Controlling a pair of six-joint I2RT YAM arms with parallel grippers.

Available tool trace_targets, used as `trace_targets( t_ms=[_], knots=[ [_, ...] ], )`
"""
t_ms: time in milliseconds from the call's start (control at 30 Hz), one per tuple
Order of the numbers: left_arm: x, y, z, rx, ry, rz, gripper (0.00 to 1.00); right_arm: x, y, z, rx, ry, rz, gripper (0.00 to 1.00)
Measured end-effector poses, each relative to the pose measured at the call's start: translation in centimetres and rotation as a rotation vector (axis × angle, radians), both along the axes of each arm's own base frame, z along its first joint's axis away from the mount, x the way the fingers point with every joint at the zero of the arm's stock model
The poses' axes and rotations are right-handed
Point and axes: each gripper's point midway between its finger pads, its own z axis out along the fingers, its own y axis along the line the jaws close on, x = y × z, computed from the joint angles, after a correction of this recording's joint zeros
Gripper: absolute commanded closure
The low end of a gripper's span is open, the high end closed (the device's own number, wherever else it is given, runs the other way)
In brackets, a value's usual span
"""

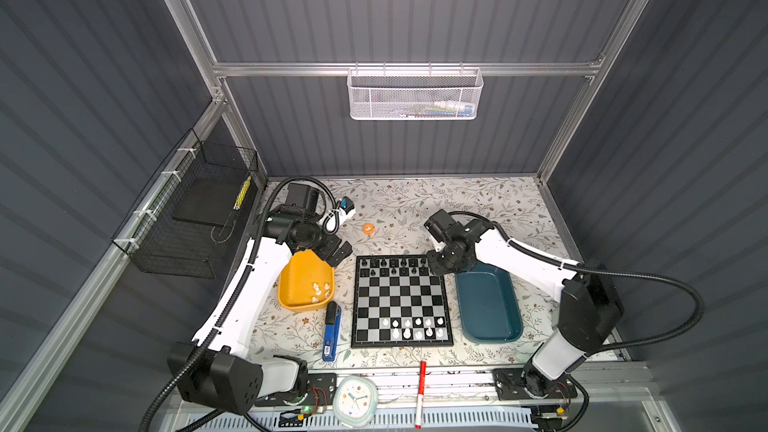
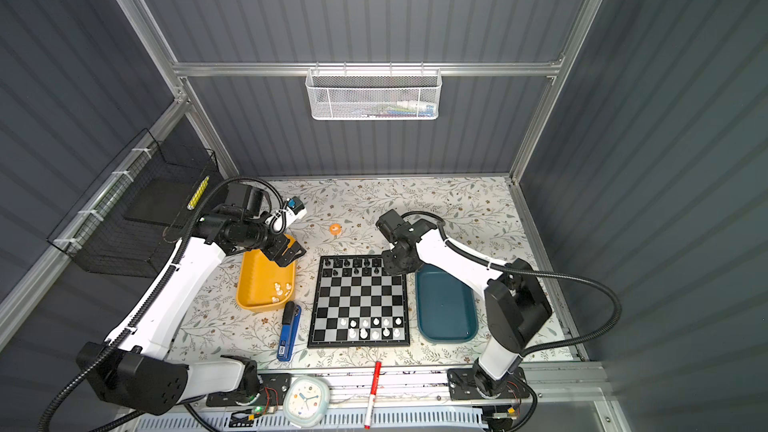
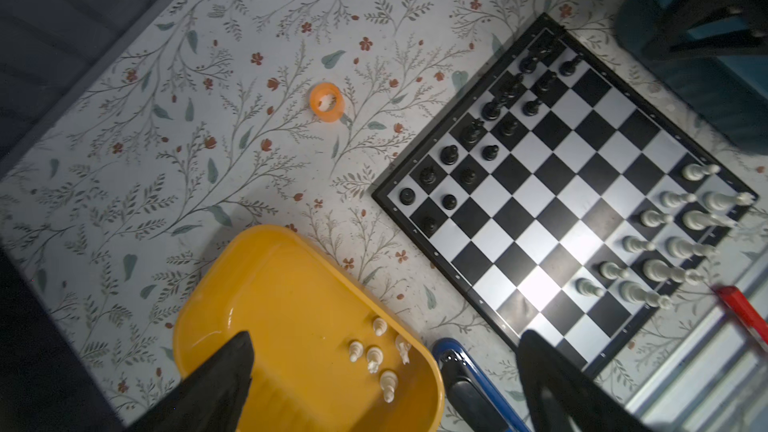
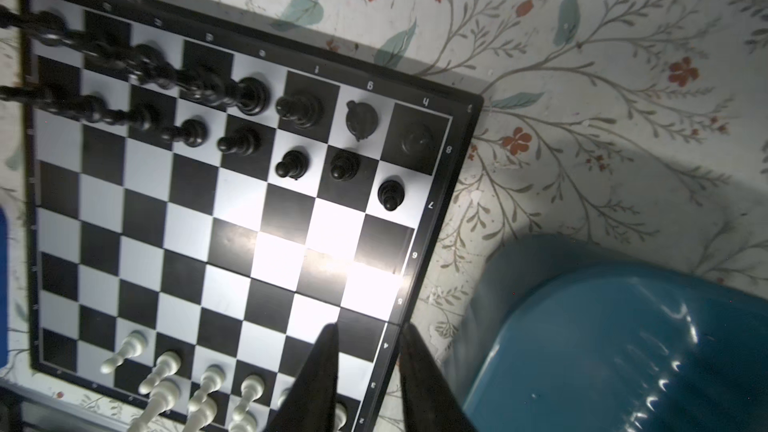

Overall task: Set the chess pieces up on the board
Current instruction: 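Raise the right gripper off the board while the left gripper swings over the yellow tray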

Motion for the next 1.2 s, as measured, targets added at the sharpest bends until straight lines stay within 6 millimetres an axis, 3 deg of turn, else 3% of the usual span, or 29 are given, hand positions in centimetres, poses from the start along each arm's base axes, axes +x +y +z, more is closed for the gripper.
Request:
trace_targets(
  t_ms=[133, 300, 500, 733, 1000, 1200],
  knots=[
    [1.5, 1.4, -0.3, 0.046, -0.066, 0.087, 0.0, -1.4, 0.6, 2.2, 0.073, -0.038, 0.029, 0.71],
    [2.5, 2.6, 0.3, 0.085, -0.116, 0.161, 0.0, -3.0, 2.2, 3.6, 0.115, -0.057, 0.086, 0.71],
    [2.7, 3.0, 1.2, 0.087, -0.137, 0.197, 0.0, -4.3, 2.8, 5.5, 0.16, -0.078, 0.123, 0.71],
    [2.0, 3.6, 0.9, 0.095, -0.09, 0.246, 0.01, -5.1, 2.4, 10.1, 0.265, -0.167, 0.135, 0.71],
    [1.7, 5.4, 0.6, 0.147, -0.062, 0.328, 0.0, -4.5, 2.5, 11.6, 0.262, -0.221, 0.165, 0.71],
    [2.4, 7.8, -1.2, 0.173, 0.006, 0.399, 0.0, -2.0, 5.4, 12.5, 0.272, -0.275, 0.238, 0.72]
  ],
)
